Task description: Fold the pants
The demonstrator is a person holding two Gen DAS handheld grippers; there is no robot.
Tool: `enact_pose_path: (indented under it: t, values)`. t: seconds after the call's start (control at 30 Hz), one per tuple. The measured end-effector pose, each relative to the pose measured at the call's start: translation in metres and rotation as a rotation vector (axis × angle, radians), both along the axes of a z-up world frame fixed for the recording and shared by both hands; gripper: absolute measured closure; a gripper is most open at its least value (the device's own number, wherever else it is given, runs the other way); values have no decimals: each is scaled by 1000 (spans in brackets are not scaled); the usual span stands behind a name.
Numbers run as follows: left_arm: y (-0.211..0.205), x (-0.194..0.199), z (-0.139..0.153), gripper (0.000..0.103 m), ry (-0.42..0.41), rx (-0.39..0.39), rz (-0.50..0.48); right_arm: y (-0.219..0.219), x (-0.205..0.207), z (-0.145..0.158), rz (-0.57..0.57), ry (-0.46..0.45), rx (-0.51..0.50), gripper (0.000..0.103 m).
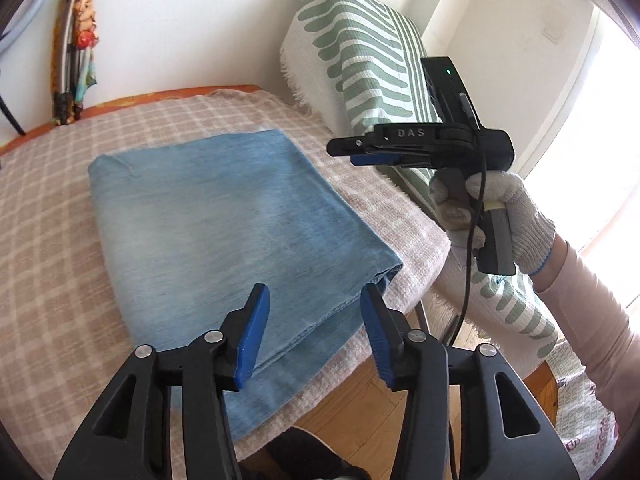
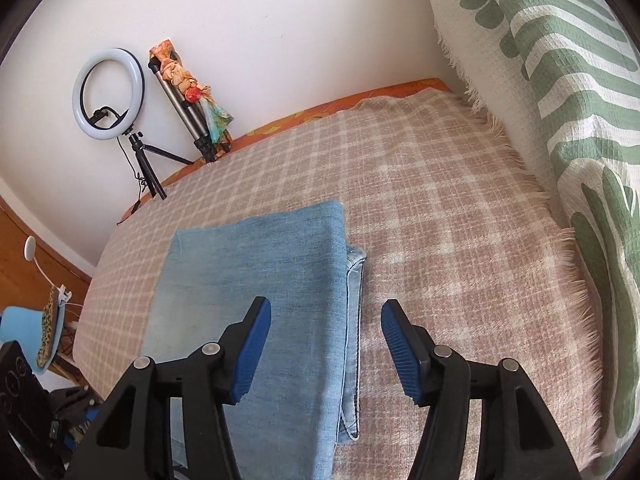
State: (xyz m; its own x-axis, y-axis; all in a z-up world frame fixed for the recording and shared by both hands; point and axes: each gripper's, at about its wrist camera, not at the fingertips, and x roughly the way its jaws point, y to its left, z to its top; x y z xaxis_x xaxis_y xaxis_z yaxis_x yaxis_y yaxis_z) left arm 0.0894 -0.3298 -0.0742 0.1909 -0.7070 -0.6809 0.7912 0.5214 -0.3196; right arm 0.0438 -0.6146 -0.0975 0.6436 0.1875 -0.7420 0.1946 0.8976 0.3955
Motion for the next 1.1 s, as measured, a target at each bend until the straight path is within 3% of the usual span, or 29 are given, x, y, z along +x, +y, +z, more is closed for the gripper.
enact_pose_path:
  t: [0.27,0.53,0.87,1.1]
  values:
    - [48,54,-2,44,110,-19,171,7,-5,-32,46,22,98,37]
    - [55,95,-40,44,290,-16,250,-1,5,-64,48,42,230,36]
    - [49,118,-72,44,380,-12,268,-5,11,-75,122,0,296,33]
    - [41,124,-77,46,383,-34,226,-1,14,-84,211,-18,425,42]
